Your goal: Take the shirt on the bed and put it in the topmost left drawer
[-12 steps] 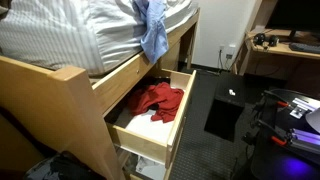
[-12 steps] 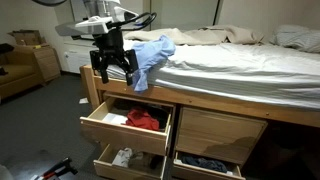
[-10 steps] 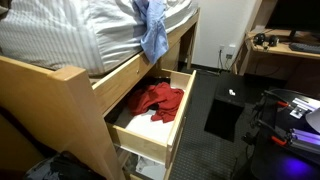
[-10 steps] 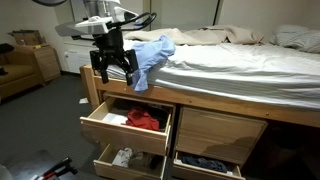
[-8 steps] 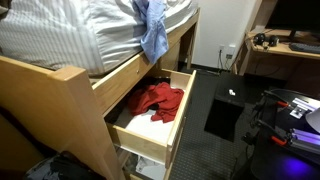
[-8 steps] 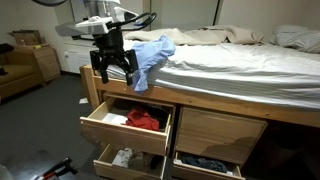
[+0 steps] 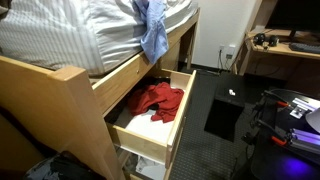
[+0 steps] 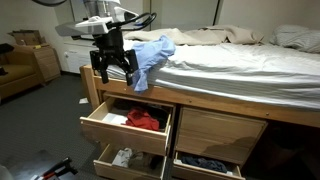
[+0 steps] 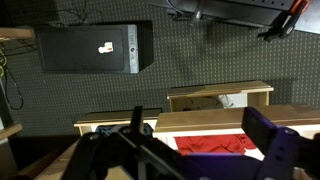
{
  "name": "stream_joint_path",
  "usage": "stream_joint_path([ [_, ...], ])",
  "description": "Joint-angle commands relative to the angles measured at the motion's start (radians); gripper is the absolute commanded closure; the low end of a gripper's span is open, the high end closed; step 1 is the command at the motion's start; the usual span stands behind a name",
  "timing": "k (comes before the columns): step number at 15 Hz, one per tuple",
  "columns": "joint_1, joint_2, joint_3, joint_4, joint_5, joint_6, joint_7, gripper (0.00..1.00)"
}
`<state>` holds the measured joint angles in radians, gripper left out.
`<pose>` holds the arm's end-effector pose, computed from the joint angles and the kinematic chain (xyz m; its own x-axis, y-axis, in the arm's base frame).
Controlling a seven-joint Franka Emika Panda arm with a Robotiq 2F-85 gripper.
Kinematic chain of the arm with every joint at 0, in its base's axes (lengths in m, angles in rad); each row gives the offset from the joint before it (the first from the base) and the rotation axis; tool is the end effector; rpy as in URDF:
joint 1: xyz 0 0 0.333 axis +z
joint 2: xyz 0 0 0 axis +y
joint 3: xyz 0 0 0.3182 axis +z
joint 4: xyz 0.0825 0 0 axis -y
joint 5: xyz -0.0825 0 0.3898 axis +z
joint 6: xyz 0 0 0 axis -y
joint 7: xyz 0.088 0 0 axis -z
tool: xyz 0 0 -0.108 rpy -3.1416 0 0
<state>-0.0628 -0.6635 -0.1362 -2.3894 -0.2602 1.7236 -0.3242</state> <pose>0.3438 -0.1018 0.5463 0.9801 0.1880 -0.0630 0.1959 -0.9674 0.1606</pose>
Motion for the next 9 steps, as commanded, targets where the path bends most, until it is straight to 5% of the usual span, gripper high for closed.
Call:
stream_joint_path([
  [1, 0.009, 0.0, -0.006, 0.003, -0.003, -0.004, 0.004, 0.0],
  [5, 0.018, 0.008, -0.013, 0.016, 0.015, -0.046, -0.019, 0.0],
  [6, 0.004, 0.17, -0.082, 0.182, 0.0, -0.031, -0.091, 0.0],
  [9, 0.045, 0.26, -0.095, 0.28, 0.104, 0.058, -0.082, 0.0],
])
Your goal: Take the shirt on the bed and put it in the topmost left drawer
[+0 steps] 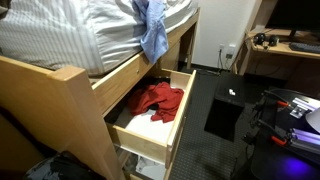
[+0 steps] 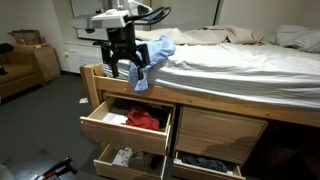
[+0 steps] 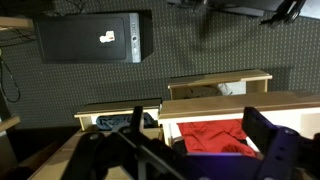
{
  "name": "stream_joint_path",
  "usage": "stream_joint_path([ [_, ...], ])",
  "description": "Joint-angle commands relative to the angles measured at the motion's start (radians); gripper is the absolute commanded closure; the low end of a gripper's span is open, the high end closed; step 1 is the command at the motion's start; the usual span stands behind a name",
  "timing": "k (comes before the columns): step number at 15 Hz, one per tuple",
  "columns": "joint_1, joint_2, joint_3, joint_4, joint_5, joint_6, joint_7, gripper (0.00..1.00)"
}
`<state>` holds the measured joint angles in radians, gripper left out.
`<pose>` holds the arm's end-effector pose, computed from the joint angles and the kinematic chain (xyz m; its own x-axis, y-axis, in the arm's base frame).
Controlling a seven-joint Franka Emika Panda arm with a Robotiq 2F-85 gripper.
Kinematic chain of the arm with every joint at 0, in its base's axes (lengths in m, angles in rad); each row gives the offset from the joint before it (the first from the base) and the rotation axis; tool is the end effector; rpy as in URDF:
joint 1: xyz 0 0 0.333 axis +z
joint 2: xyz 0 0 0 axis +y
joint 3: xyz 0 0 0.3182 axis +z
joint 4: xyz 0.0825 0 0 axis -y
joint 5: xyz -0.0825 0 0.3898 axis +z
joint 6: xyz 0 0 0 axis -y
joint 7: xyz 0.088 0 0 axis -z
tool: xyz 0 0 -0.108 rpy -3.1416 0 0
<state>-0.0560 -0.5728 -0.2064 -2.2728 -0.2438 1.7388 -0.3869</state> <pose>0.3675 -0.1359 0.5672 0.9816 0.1896 -0.0226 0.1909 -0.9728 0.1310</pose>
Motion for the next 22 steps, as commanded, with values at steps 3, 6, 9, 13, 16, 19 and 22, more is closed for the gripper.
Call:
stream_joint_path([
  [3, 0.06, 0.254, 0.009, 0.255, 0.207, 0.138, 0.026, 0.0],
  [6, 0.076, 0.335, 0.048, 0.335, 0.227, 0.147, -0.006, 0.0],
  [9, 0.065, 0.317, 0.068, 0.309, 0.215, 0.15, 0.016, 0.0],
  [13, 0.061, 0.336, 0.059, 0.328, 0.232, 0.147, 0.017, 0.0],
  [16, 0.051, 0.296, 0.032, 0.249, 0.304, 0.127, -0.017, 0.0],
  [19, 0.062, 0.257, 0.031, 0.155, 0.414, 0.158, -0.033, 0.0],
  [22, 0.075, 0.178, 0.063, 0.067, 0.474, 0.221, -0.007, 0.0],
])
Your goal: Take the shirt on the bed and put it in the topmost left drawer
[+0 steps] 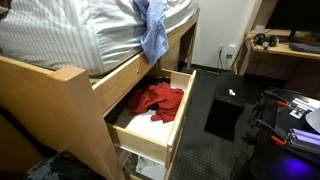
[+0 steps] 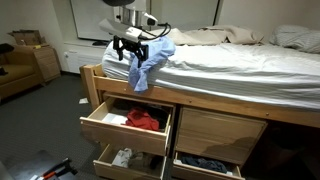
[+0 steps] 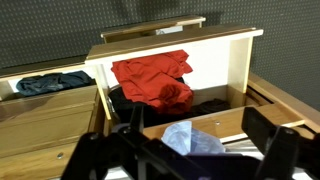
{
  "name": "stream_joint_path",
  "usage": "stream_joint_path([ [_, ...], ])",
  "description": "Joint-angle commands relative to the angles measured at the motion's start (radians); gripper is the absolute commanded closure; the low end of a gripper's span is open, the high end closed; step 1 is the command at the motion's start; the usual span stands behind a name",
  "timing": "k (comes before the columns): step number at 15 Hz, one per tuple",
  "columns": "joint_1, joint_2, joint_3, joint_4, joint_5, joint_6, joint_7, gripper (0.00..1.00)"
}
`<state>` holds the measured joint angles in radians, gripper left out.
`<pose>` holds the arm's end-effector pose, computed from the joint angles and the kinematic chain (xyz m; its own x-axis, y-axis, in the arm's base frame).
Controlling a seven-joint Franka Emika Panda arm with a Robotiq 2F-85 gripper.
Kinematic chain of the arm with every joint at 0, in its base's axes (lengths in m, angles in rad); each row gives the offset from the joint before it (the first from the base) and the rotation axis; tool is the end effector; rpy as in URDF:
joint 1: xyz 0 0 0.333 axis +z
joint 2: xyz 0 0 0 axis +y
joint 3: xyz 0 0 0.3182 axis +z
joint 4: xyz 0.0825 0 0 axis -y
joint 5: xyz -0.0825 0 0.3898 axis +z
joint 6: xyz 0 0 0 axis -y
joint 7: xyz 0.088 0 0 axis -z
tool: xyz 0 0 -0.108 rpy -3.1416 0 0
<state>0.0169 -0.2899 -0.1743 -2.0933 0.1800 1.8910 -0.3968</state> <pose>0.4796 -0.0700 0.5516 0.9717 0.1775 0.1557 0.2041 -0.9630 -0.1761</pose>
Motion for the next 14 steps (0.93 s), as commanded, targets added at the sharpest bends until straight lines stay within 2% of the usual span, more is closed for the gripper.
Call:
stream_joint_path([
  [1, 0.008, -0.14, 0.052, -0.142, 0.031, 0.102, 0.002, 0.0],
  [2, 0.015, -0.183, 0.082, -0.177, -0.013, 0.15, -0.006, 0.0],
  [4, 0.065, -0.07, 0.171, -0.098, -0.042, 0.273, 0.062, 0.0],
  [6, 0.084, -0.004, 0.233, -0.053, -0.1, 0.417, 0.113, 0.0],
  [9, 0.062, 0.162, 0.323, 0.046, -0.303, 0.653, 0.265, 0.0],
  [10, 0.046, 0.107, 0.321, -0.008, -0.371, 0.7, 0.311, 0.0],
  [11, 0.022, 0.113, 0.327, -0.007, -0.478, 0.709, 0.393, 0.0],
  [12, 0.012, 0.096, 0.324, -0.011, -0.554, 0.674, 0.449, 0.0],
  [13, 0.062, 0.121, 0.307, -0.01, -0.457, 0.687, 0.386, 0.0],
  [14, 0.045, 0.119, 0.307, -0.01, -0.509, 0.688, 0.424, 0.0],
])
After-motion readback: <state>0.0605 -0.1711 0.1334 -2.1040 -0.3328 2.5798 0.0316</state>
